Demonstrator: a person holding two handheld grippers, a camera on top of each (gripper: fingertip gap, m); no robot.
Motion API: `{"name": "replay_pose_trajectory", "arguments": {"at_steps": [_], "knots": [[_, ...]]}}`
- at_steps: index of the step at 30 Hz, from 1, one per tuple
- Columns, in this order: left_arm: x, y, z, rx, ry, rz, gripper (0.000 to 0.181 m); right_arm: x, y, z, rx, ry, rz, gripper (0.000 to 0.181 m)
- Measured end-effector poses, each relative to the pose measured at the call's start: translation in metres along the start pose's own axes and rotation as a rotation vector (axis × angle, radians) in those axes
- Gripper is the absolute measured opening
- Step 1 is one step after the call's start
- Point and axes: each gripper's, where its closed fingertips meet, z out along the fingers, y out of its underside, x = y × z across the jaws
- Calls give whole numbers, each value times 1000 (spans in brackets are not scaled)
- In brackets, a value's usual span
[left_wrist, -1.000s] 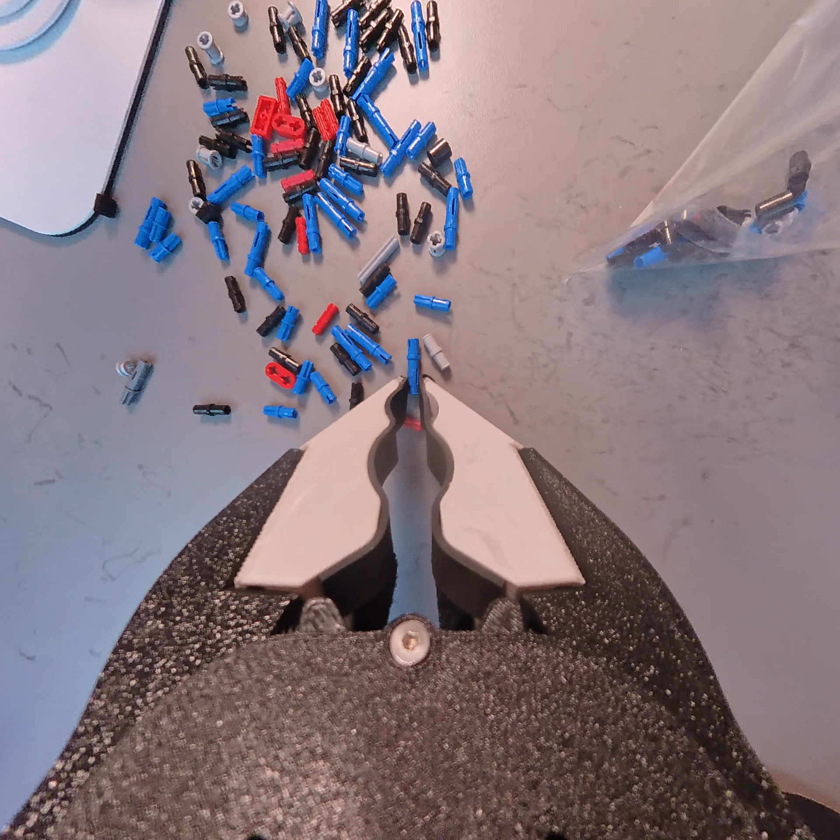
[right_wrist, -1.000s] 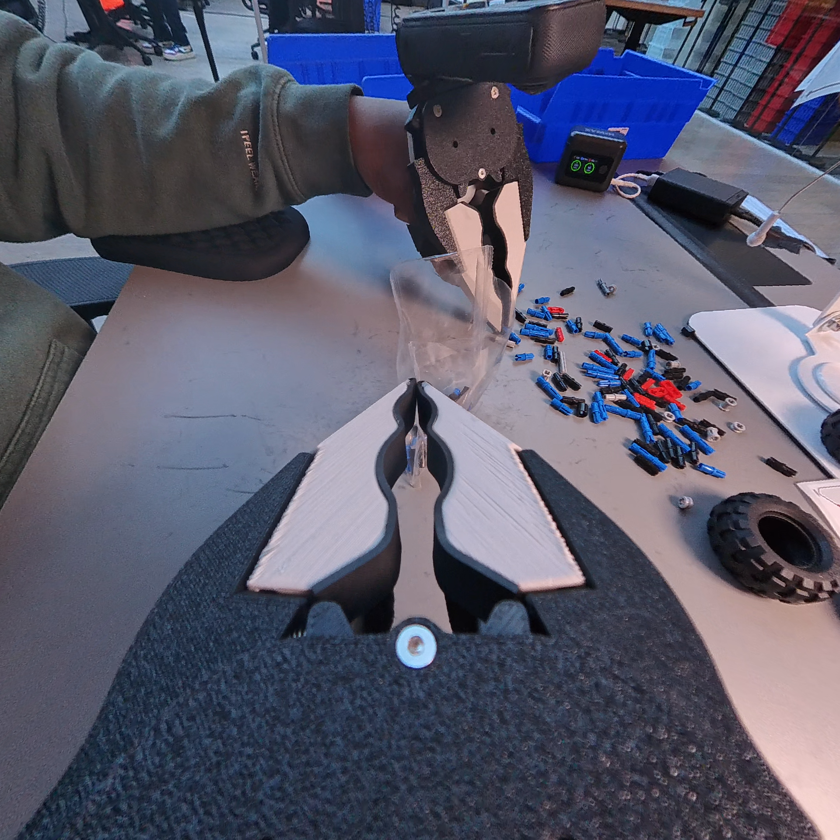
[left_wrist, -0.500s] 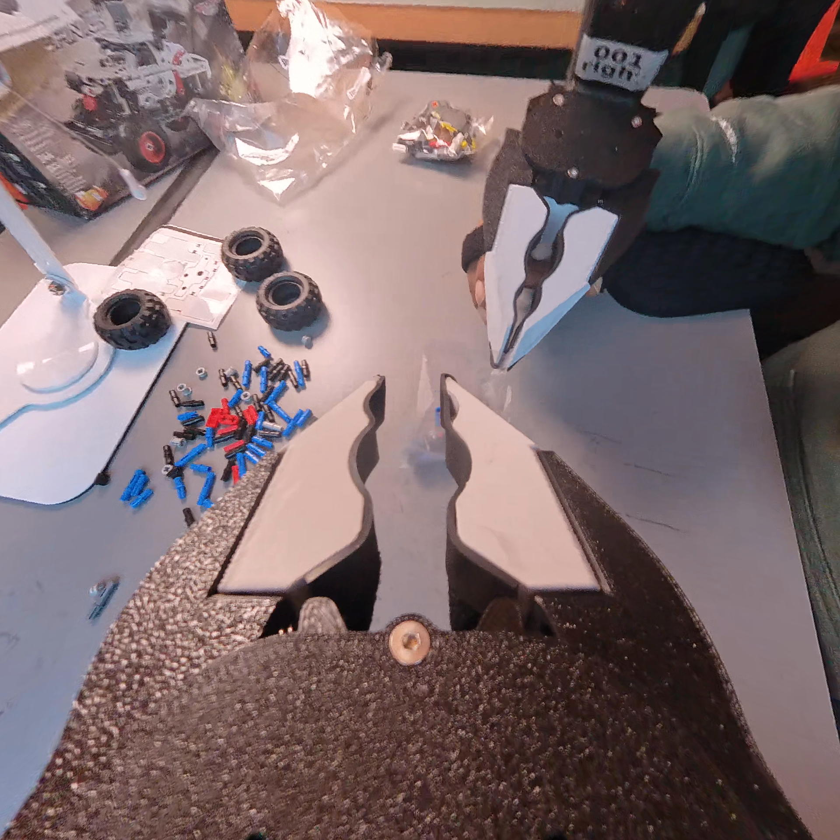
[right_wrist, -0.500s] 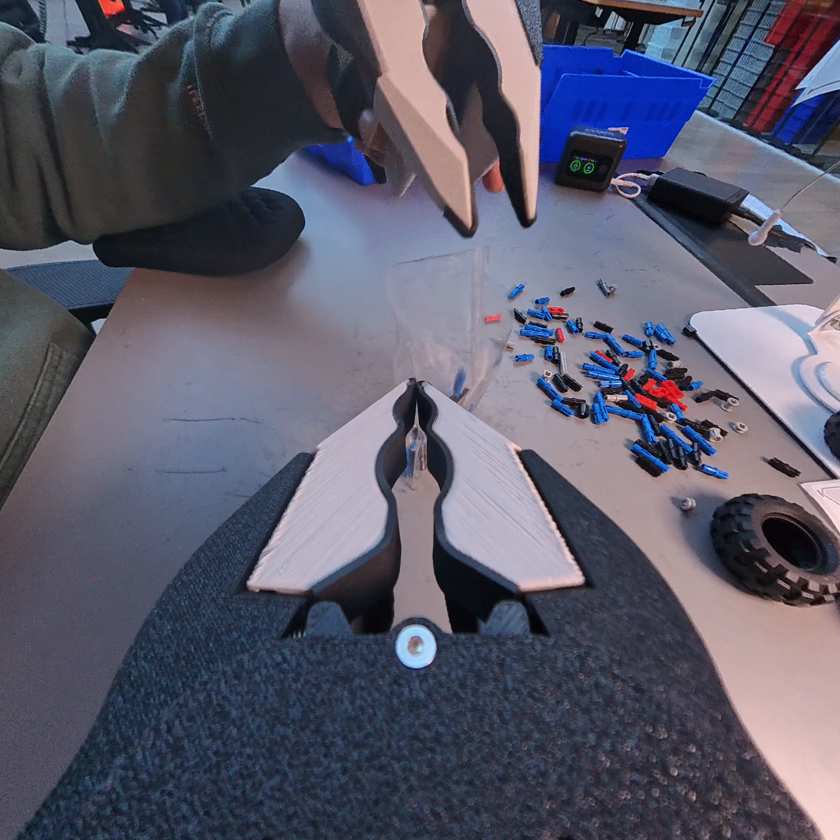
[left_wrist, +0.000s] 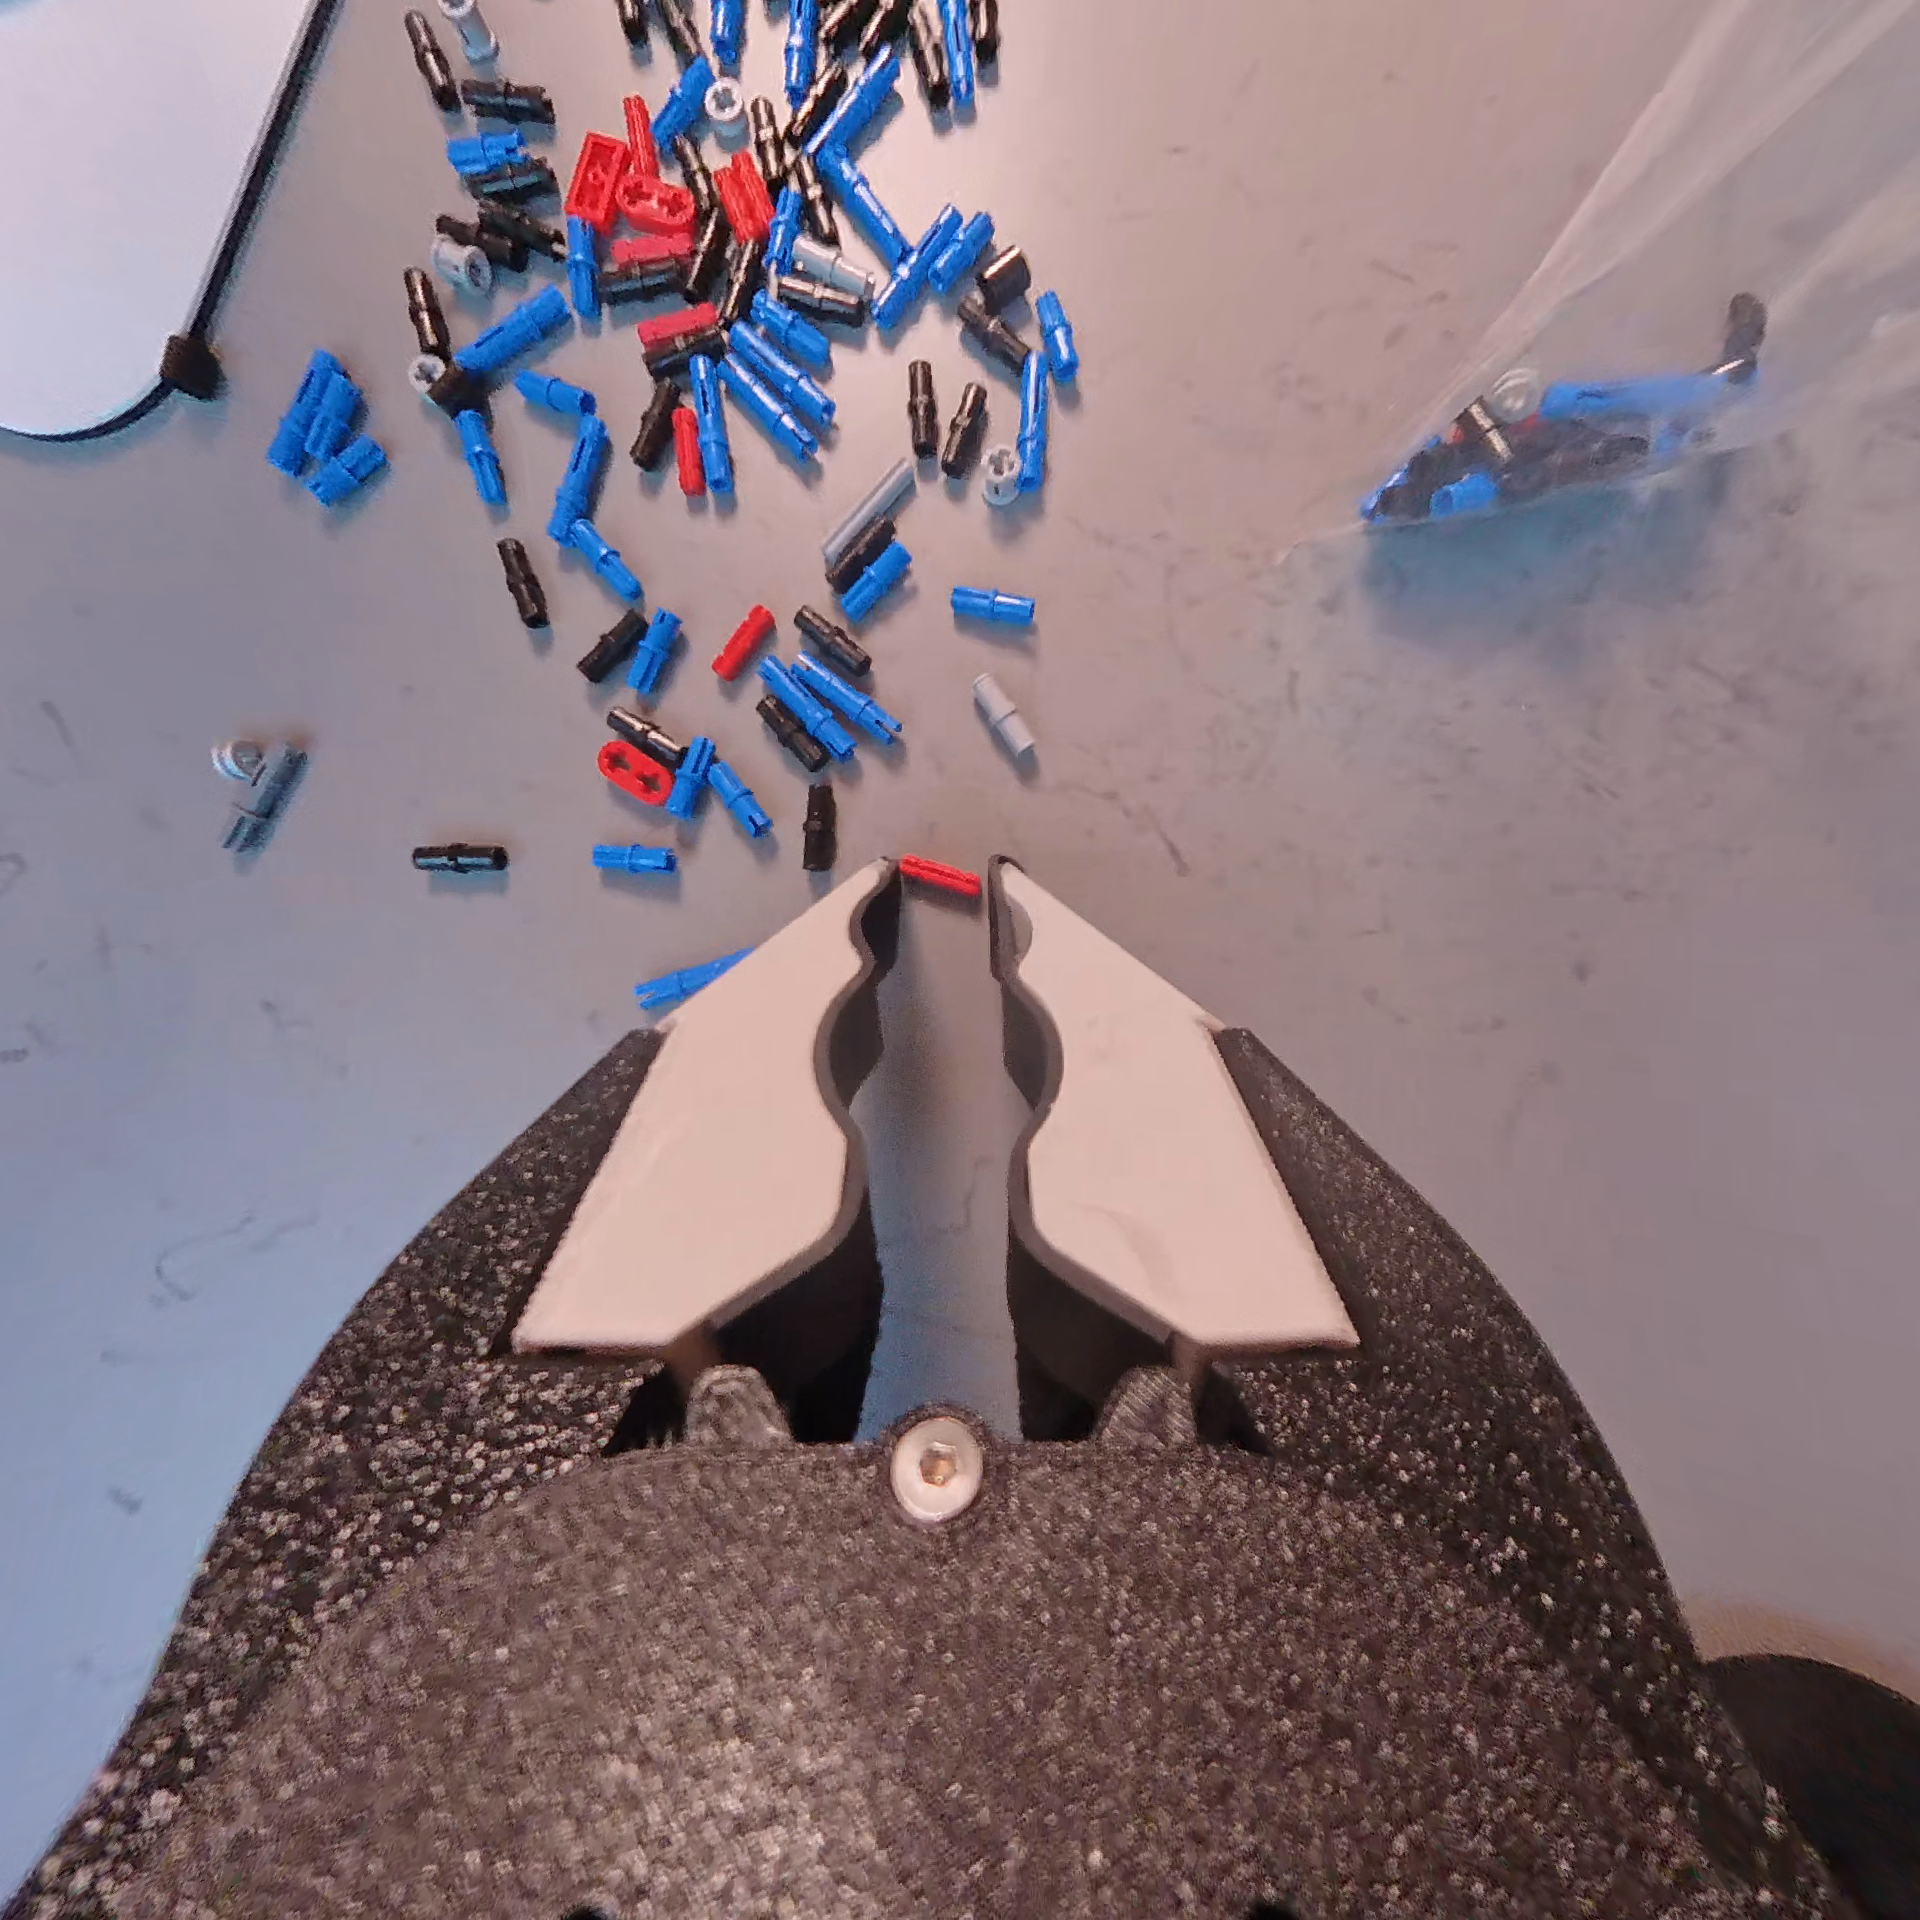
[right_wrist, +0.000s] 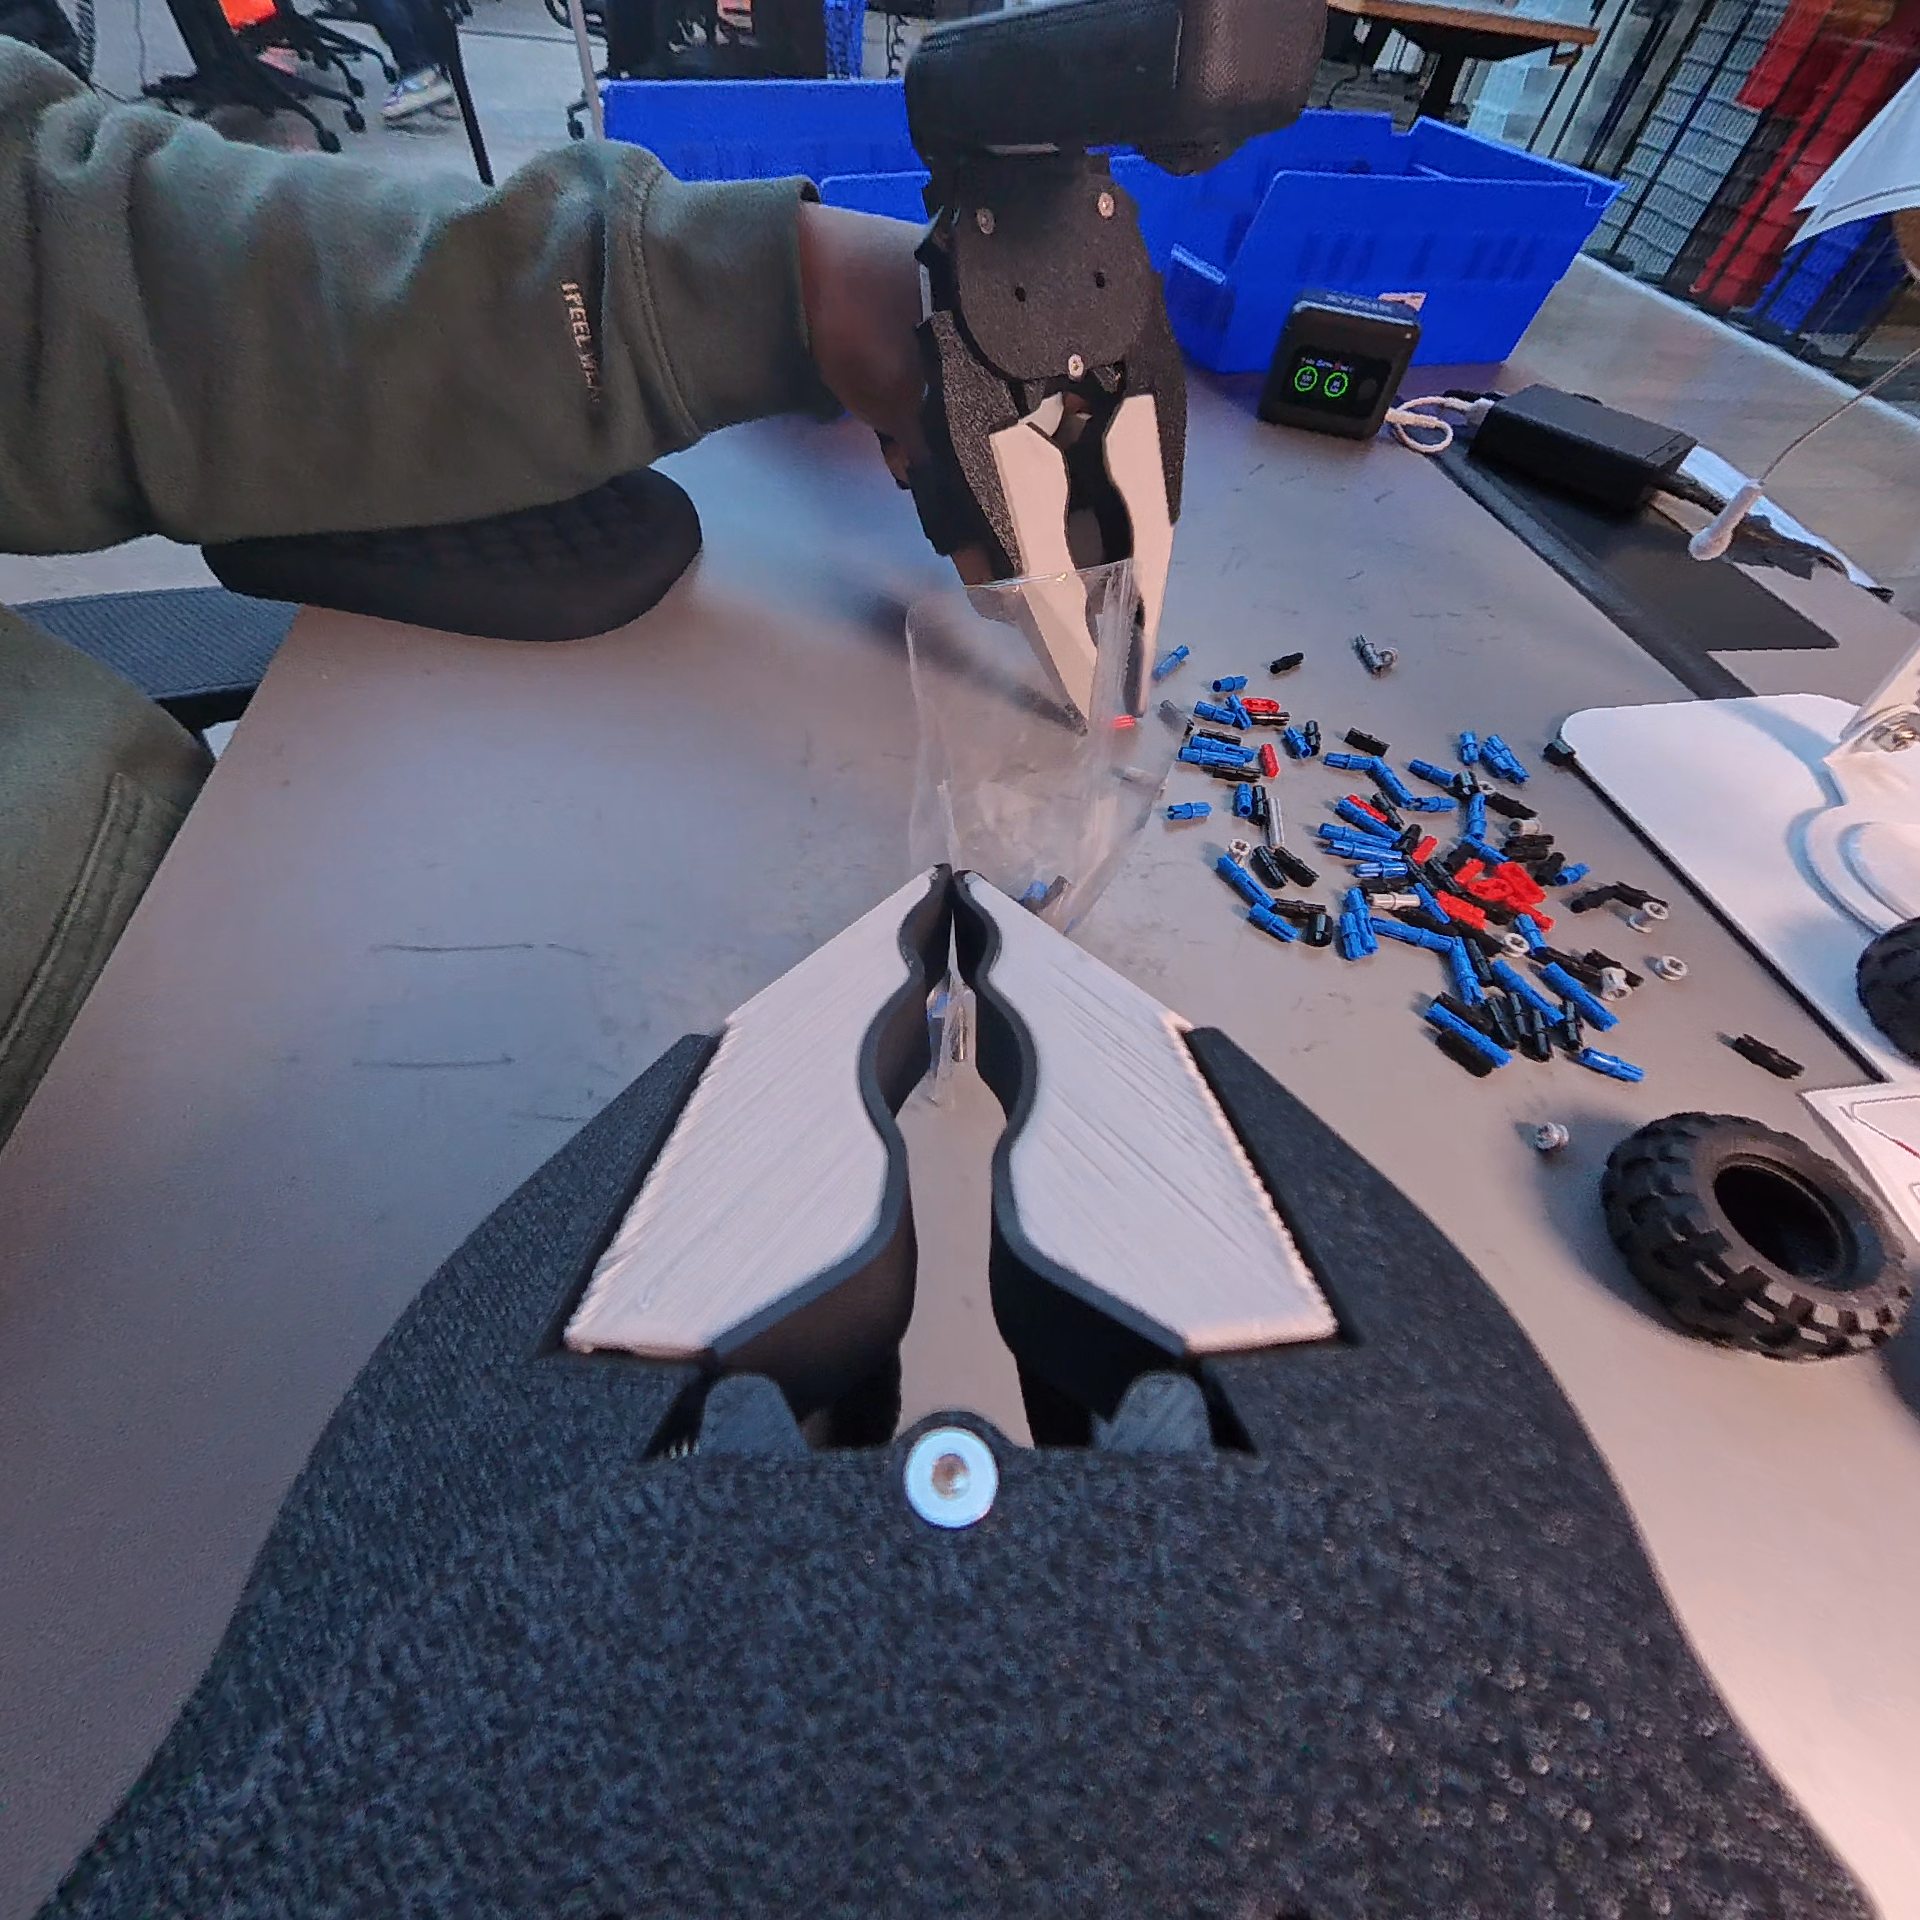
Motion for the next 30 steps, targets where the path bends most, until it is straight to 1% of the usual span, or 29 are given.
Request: {"name": "replay_pose_trajectory", "arguments": {"at_steps": [9,11,13,14,15,17,19,22,24,25,26,28,29,30], "knots": [[2,-3,0,33,20,-12,14,-1,0,0,-1,-3,-2,0],[9,-22,-10,121,54,-17,14,0,0,0,-2,0,-3,0],[31,-61,-34,284,120,12,14,0,0,0,-2,0,-4,0],[48,-82,-48,371,173,43,13,0,0,1,-1,-2,-2,0],[65,-99,-60,429,220,76,13,-1,0,2,-1,-4,0,0],[91,-117,-67,455,277,134,14,-1,0,3,-2,-5,-1,0],[101,-123,-62,452,289,154,15,-2,0,3,-2,-5,-1,0],[96,-122,-59,471,278,134,29,-1,0,2,0,-1,3,0],[84,-119,-65,521,282,83,30,0,0,2,0,0,5,0],[70,-113,-63,516,242,55,28,0,0,2,0,0,5,0],[53,-101,-55,475,184,33,26,0,0,2,0,1,5,0],[24,-67,-32,339,83,-4,25,0,0,2,0,-1,4,0],[17,-51,-20,271,57,-13,25,0,0,2,0,-1,4,0],[15,-41,-11,231,57,-15,25,0,0,2,0,-1,4,0]]}}
